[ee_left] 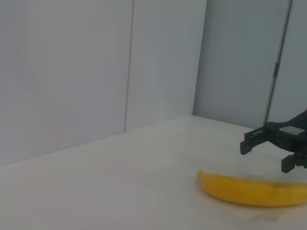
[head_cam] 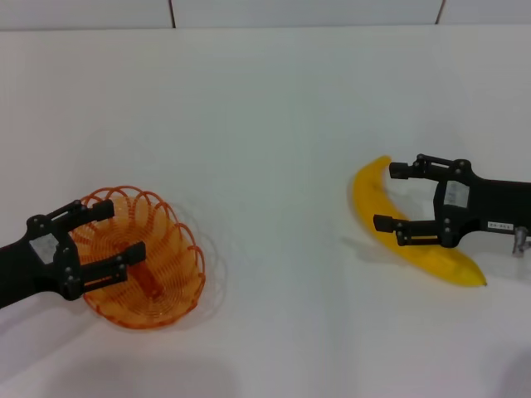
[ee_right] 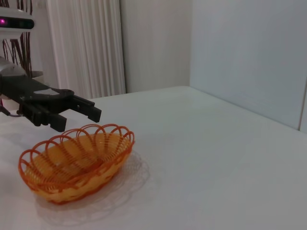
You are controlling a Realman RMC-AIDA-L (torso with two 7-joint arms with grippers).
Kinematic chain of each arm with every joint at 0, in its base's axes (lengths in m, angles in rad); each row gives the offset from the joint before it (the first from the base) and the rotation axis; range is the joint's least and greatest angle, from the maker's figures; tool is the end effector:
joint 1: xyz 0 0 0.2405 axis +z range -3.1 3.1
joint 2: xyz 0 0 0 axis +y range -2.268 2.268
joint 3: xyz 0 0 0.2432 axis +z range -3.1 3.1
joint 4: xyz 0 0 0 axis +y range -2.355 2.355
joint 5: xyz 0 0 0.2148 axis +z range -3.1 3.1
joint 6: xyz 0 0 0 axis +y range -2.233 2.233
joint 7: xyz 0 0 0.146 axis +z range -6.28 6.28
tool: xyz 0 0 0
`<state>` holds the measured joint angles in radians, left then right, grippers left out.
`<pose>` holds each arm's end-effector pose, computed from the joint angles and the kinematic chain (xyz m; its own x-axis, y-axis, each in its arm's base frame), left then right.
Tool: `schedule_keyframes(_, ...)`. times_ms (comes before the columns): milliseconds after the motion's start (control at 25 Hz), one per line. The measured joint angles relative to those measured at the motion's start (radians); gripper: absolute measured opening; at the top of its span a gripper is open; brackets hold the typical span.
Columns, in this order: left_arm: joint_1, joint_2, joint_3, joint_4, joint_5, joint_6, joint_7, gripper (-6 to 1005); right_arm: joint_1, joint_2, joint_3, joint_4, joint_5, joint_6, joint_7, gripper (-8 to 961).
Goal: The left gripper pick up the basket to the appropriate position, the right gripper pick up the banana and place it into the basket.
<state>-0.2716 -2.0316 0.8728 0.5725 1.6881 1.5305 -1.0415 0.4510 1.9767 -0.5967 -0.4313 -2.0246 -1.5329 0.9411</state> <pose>-0.3127 0.2674 0.0069 0.7951 0.2135 0.5676 0.4392 -0.8482 -0.2961 0.3169 0.2952 0.0130 0.8796 -0.1709 -0.4439 -0.3306 -0.8907 -0.3121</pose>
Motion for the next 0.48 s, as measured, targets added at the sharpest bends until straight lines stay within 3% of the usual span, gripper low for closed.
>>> schedule_keyframes(480,-0.003,-0.001,0.000,0.000,0.013,-0.008,-0.001,858,0.006,0.007,-0.028,0.002,-0.008,0.052,-0.002,889)
